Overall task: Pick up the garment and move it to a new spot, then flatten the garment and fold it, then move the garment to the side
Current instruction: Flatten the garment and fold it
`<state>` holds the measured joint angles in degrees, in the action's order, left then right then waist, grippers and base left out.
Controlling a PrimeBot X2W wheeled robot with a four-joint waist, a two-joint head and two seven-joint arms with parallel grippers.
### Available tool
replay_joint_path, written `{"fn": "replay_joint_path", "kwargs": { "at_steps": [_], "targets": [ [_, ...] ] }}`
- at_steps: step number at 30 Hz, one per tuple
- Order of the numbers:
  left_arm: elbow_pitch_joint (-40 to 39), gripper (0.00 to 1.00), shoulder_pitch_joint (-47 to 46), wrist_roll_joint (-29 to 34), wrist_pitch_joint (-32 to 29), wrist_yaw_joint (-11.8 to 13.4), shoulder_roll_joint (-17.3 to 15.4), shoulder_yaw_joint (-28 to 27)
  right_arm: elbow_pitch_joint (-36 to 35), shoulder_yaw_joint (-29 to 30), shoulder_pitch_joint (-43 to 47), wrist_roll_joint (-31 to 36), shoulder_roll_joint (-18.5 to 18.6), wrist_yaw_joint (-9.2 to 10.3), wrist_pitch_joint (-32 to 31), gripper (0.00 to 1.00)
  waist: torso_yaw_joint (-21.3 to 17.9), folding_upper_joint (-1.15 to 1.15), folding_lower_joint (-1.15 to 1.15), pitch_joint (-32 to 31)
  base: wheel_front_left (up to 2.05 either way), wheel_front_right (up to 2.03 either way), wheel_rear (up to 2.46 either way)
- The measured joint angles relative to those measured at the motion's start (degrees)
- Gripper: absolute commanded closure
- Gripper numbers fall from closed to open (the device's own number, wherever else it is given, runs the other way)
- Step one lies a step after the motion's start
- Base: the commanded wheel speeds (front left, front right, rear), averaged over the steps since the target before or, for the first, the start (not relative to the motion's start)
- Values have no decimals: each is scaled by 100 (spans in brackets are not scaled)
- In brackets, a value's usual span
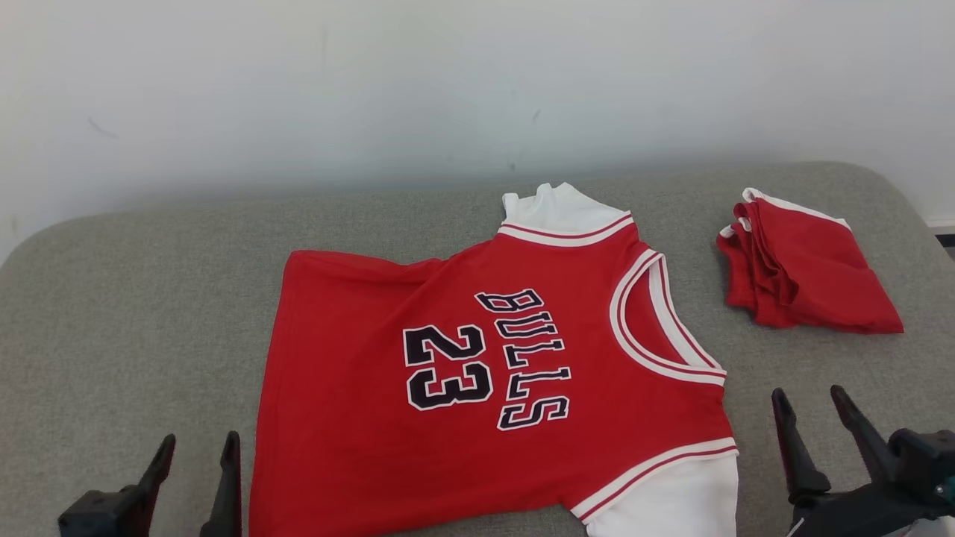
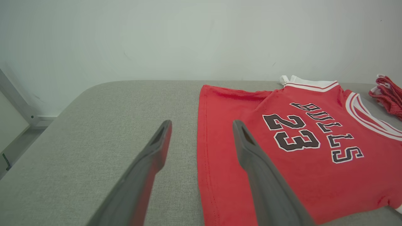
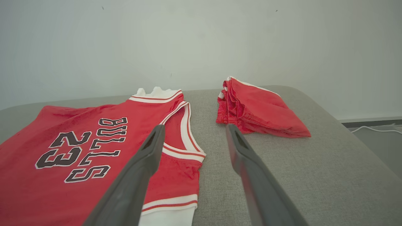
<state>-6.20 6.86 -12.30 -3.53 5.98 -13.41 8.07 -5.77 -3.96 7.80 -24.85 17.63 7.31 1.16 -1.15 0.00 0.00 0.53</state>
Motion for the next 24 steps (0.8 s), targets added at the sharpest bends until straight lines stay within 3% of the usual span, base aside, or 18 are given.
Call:
{"fn": "replay_joint_path", "kwargs": {
  "at_steps": [7, 12, 24],
  "targets": [
    [383, 0, 7, -380, -318, -255, 73, 174, 252, -236, 6, -143, -59, -32, -524, 0, 31, 0, 1, 114, 0, 0, 0],
    [709, 0, 32, -639, -625, -411, 113, 234, 547, -419, 49, -336, -54, -156, -980, 0, 40, 0, 0, 193, 0, 0, 0],
    [1474, 0, -69, -733, -890, -506, 126, 246, 1114, -828, 111, -380, -87, -226, -1828, 0, 58, 1, 1, 335, 0, 0, 0]
  ]
}}
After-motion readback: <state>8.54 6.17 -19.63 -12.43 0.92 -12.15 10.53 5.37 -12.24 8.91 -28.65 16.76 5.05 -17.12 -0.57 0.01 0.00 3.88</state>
